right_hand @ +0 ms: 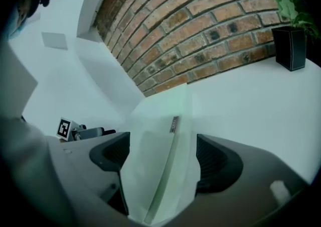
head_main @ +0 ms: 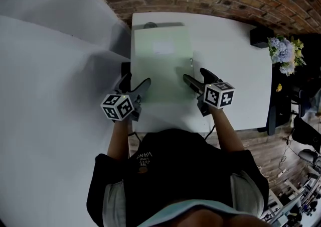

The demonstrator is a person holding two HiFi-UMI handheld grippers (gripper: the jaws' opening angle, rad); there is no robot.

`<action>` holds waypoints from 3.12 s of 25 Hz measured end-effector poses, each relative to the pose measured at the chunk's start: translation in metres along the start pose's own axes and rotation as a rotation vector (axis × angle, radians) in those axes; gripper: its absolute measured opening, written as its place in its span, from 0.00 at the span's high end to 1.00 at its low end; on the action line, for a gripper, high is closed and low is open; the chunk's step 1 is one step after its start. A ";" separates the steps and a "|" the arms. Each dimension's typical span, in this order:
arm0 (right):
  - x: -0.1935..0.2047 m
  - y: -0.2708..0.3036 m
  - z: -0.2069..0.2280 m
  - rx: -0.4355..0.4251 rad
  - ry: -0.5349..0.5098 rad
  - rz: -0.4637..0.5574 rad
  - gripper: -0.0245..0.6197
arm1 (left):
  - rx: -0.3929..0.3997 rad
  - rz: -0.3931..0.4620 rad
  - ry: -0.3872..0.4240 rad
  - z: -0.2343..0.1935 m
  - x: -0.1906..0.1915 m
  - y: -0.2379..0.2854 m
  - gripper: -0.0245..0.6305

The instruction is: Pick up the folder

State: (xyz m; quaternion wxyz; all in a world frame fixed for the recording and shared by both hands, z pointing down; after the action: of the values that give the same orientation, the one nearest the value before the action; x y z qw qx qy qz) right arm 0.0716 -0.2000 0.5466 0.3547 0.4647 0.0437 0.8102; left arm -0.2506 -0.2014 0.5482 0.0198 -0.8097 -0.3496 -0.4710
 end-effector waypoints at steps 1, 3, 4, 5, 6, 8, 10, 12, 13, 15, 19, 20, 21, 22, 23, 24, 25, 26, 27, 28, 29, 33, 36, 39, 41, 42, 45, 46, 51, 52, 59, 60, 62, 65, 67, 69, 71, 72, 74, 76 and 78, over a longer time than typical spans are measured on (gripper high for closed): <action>0.001 0.002 0.001 -0.003 0.013 -0.007 0.33 | 0.006 -0.017 -0.035 -0.001 0.001 0.002 0.29; 0.002 0.007 0.002 -0.008 0.030 -0.026 0.32 | 0.014 -0.045 -0.100 -0.004 0.004 0.006 0.28; 0.003 0.009 0.003 -0.013 0.037 -0.038 0.31 | 0.014 -0.055 -0.124 -0.005 0.005 0.008 0.28; 0.005 0.011 0.003 -0.021 0.043 -0.053 0.30 | 0.013 -0.064 -0.137 -0.007 0.005 0.010 0.28; 0.006 0.014 0.003 -0.030 0.047 -0.070 0.30 | 0.009 -0.073 -0.139 -0.008 0.006 0.012 0.28; 0.008 0.018 0.004 -0.046 0.051 -0.104 0.27 | 0.000 -0.095 -0.124 -0.010 0.007 0.015 0.28; 0.011 0.021 0.005 -0.052 0.064 -0.129 0.26 | -0.003 -0.121 -0.112 -0.011 0.010 0.018 0.28; 0.014 0.024 0.007 -0.053 0.080 -0.145 0.26 | 0.001 -0.141 -0.111 -0.011 0.013 0.021 0.28; 0.015 0.025 0.007 -0.054 0.087 -0.151 0.26 | 0.003 -0.151 -0.111 -0.011 0.014 0.022 0.28; 0.016 0.028 0.008 -0.055 0.101 -0.164 0.26 | 0.010 -0.169 -0.109 -0.010 0.017 0.025 0.28; 0.019 0.035 0.010 -0.062 0.124 -0.177 0.26 | 0.023 -0.190 -0.101 -0.011 0.020 0.030 0.28; 0.020 0.036 0.010 -0.065 0.126 -0.180 0.26 | 0.025 -0.193 -0.101 -0.010 0.021 0.031 0.28; 0.020 0.037 0.010 -0.069 0.129 -0.185 0.26 | 0.025 -0.196 -0.101 -0.010 0.021 0.032 0.28; 0.021 0.038 0.010 -0.072 0.132 -0.190 0.26 | 0.023 -0.198 -0.103 -0.010 0.021 0.033 0.28; 0.021 0.040 0.010 -0.074 0.134 -0.195 0.26 | 0.022 -0.200 -0.108 -0.011 0.022 0.034 0.28; 0.022 0.041 0.009 -0.075 0.134 -0.199 0.26 | 0.021 -0.204 -0.114 -0.012 0.023 0.034 0.28; 0.023 0.042 0.009 -0.073 0.133 -0.203 0.26 | 0.020 -0.209 -0.119 -0.013 0.025 0.035 0.28; 0.023 0.043 0.009 -0.072 0.130 -0.206 0.26 | 0.020 -0.215 -0.120 -0.013 0.026 0.037 0.28; 0.024 0.043 0.009 -0.071 0.128 -0.209 0.26 | 0.019 -0.221 -0.116 -0.014 0.027 0.038 0.28; 0.024 0.043 0.009 -0.072 0.127 -0.210 0.26 | 0.017 -0.225 -0.111 -0.014 0.028 0.039 0.28; 0.023 0.044 0.009 -0.073 0.127 -0.211 0.26 | 0.013 -0.226 -0.106 -0.014 0.028 0.039 0.28; 0.023 0.043 0.009 -0.074 0.124 -0.209 0.26 | 0.003 -0.227 -0.104 -0.013 0.029 0.041 0.28; 0.025 0.044 0.009 -0.072 0.104 -0.216 0.26 | 0.003 -0.228 -0.102 -0.014 0.029 0.042 0.28; 0.025 0.044 0.007 -0.065 0.090 -0.219 0.26 | -0.005 -0.232 -0.090 -0.013 0.029 0.042 0.28; 0.025 0.044 0.006 -0.057 0.083 -0.219 0.26 | -0.012 -0.231 -0.084 -0.011 0.029 0.042 0.28; 0.026 0.044 0.006 -0.054 0.077 -0.219 0.26 | -0.015 -0.229 -0.082 -0.010 0.029 0.042 0.28; 0.027 0.045 0.006 -0.054 0.067 -0.215 0.26 | -0.023 -0.223 -0.078 -0.010 0.030 0.042 0.28; 0.027 0.045 0.006 -0.055 0.068 -0.215 0.26 | -0.026 -0.222 -0.077 -0.009 0.030 0.042 0.28; 0.027 0.044 0.005 -0.060 0.063 -0.214 0.26 | -0.040 -0.215 -0.076 -0.007 0.030 0.040 0.28; 0.028 0.044 0.004 -0.061 0.061 -0.210 0.26 | -0.044 -0.213 -0.076 -0.007 0.031 0.039 0.28; 0.029 0.041 0.000 -0.063 0.042 -0.191 0.27 | -0.051 -0.191 -0.068 -0.005 0.031 0.033 0.28; 0.029 0.039 -0.001 -0.063 0.037 -0.184 0.27 | -0.048 -0.184 -0.065 -0.003 0.031 0.032 0.28; 0.026 0.036 -0.003 -0.063 0.026 -0.169 0.27 | -0.042 -0.167 -0.055 0.000 0.029 0.031 0.28; 0.022 0.031 -0.005 -0.064 0.010 -0.148 0.27 | -0.035 -0.151 -0.035 0.006 0.026 0.029 0.28; 0.020 0.026 -0.007 -0.065 0.005 -0.133 0.27 | -0.027 -0.142 -0.016 0.011 0.023 0.028 0.28; 0.017 0.021 -0.008 -0.067 -0.001 -0.118 0.27 | -0.017 -0.131 0.006 0.016 0.020 0.028 0.28; 0.015 0.016 -0.009 -0.068 -0.008 -0.103 0.27 | -0.008 -0.121 0.026 0.022 0.018 0.027 0.28; 0.013 0.013 -0.010 -0.068 -0.011 -0.095 0.27 | -0.004 -0.116 0.034 0.025 0.017 0.027 0.28; 0.010 0.008 -0.012 -0.069 -0.020 -0.078 0.27 | 0.002 -0.105 0.046 0.031 0.014 0.026 0.28; 0.006 0.002 -0.014 -0.072 -0.032 -0.058 0.27 | 0.006 -0.091 0.057 0.037 0.011 0.024 0.28; 0.001 -0.004 -0.016 -0.073 -0.049 -0.041 0.27 | 0.009 -0.075 0.067 0.044 0.008 0.022 0.28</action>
State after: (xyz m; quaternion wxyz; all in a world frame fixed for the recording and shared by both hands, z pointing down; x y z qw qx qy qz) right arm 0.0611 -0.1920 0.5368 0.3887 0.4702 0.0148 0.7922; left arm -0.2024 -0.1979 0.5368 0.0175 -0.7797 -0.3812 -0.4965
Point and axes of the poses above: the fingertips, and each gripper's own axes: y forward along the fingers, z to its right, x out of its underside, the point moved 9 cm from there along -y, backward along the fingers, and after that the axes turned 13 degrees about z, right-handed, at the moved point
